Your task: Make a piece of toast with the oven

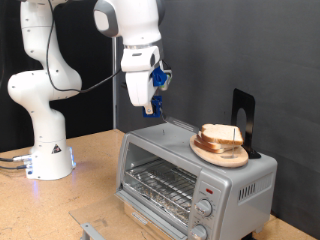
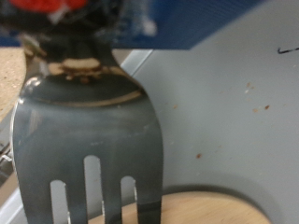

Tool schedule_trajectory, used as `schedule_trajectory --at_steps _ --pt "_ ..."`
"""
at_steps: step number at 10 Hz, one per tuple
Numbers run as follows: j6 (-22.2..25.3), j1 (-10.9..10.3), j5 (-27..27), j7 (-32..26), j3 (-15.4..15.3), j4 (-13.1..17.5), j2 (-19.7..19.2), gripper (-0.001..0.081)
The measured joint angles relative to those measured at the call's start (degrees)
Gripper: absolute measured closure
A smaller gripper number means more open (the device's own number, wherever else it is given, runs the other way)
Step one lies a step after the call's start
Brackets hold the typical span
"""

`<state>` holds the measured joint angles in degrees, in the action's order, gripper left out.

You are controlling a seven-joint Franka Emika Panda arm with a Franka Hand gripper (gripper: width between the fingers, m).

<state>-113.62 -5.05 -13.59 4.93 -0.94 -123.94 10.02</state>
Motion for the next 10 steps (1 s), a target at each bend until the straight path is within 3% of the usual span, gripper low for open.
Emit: schedule_trajectory --at_steps 6,10 --pt "0.0 0.0 0.0 1.3 -1.0 -0.4 -0.1 0.0341" --pt "0.9 0.0 0.0 2.8 -1.2 2.2 -3.3 0.0341"
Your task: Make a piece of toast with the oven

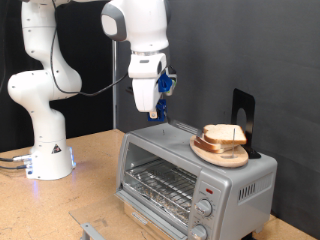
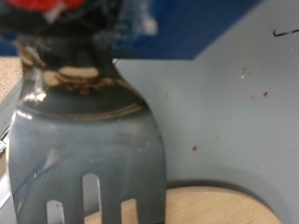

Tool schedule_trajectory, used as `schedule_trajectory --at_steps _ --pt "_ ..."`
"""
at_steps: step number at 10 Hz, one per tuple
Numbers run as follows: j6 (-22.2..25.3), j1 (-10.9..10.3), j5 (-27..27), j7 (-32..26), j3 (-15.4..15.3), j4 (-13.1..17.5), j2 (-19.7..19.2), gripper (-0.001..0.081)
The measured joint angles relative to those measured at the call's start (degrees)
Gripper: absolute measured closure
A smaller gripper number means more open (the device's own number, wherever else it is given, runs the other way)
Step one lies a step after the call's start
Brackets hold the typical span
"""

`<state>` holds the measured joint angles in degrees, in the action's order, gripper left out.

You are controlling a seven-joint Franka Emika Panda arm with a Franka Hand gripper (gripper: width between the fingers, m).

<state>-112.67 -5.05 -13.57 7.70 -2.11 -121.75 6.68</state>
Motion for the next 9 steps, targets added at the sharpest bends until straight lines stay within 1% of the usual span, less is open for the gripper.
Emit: schedule_trajectory --at_steps 3,9 --pt "0.1 0.0 0.1 0.5 -0.4 1.9 -2.3 0.0349" --pt "0.1 0.0 0.2 2.4 -1.8 4.5 -4.6 0.0368"
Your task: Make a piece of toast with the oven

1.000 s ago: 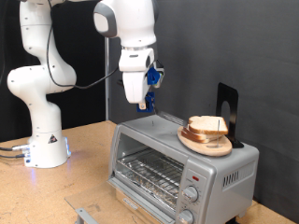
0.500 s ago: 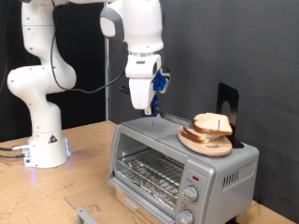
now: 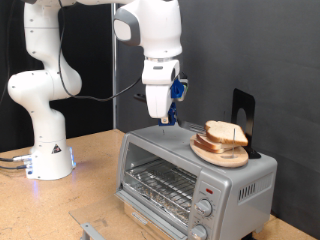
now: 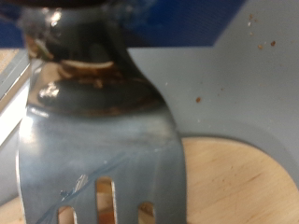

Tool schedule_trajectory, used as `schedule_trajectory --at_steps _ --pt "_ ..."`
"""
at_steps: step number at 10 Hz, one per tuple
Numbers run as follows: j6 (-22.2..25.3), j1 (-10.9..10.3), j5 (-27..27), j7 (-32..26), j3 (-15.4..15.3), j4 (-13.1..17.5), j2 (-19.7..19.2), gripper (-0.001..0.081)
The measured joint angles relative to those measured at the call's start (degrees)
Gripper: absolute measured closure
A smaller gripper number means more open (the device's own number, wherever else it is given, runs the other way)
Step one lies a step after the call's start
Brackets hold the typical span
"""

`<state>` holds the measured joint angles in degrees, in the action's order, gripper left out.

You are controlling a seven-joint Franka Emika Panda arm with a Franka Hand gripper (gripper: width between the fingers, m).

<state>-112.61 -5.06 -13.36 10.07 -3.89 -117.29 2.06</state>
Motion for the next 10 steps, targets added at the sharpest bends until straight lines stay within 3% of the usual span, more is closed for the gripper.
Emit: schedule_trajectory --at_steps 7,10 --pt "0.0 0.0 1.1 3.7 -0.1 4.7 -5.2 0.0371" --pt "-7.1 -0.1 5.5 5.4 -0.5 4.2 -6.8 0.0371"
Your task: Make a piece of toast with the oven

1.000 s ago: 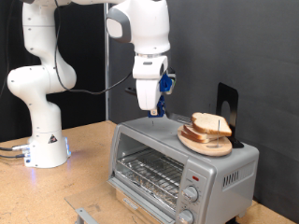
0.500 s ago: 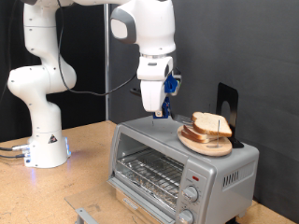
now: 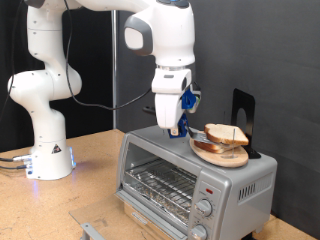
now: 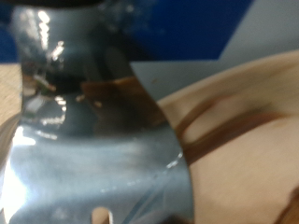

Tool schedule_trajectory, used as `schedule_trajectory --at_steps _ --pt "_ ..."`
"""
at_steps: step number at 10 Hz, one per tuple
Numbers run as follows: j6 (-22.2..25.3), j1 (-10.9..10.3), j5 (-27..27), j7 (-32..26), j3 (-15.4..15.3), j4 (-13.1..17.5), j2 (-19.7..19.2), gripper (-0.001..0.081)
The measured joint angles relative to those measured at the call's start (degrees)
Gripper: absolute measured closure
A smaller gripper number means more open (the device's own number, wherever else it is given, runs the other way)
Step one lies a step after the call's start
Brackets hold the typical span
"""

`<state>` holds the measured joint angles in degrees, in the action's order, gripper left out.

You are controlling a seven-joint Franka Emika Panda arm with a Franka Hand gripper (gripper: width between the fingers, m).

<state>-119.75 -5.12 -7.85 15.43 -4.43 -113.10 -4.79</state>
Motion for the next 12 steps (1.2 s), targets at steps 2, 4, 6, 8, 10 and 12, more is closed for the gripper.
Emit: schedule_trajectory --at_steps 2,4,6,8,10,12 --pt "-3.1 -0.1 1.0 -0.1 -0.6 -1.2 0.0 0.0371" --pt "-3.6 -0.2 1.0 -0.1 -1.2 -1.6 0.0 0.0371" --pt "-3.6 -0.2 1.0 -0.1 -1.6 -2.0 0.0 0.0371" --pt "-3.7 -0.2 1.0 -0.1 -1.8 -2.3 0.0 0.0371" --pt "-3.7 -0.2 1.0 -0.1 -2.1 -2.6 0.1 0.0371" --pt "-3.7 -0.2 0.4 -0.3 -2.4 -3.2 0.4 0.0371"
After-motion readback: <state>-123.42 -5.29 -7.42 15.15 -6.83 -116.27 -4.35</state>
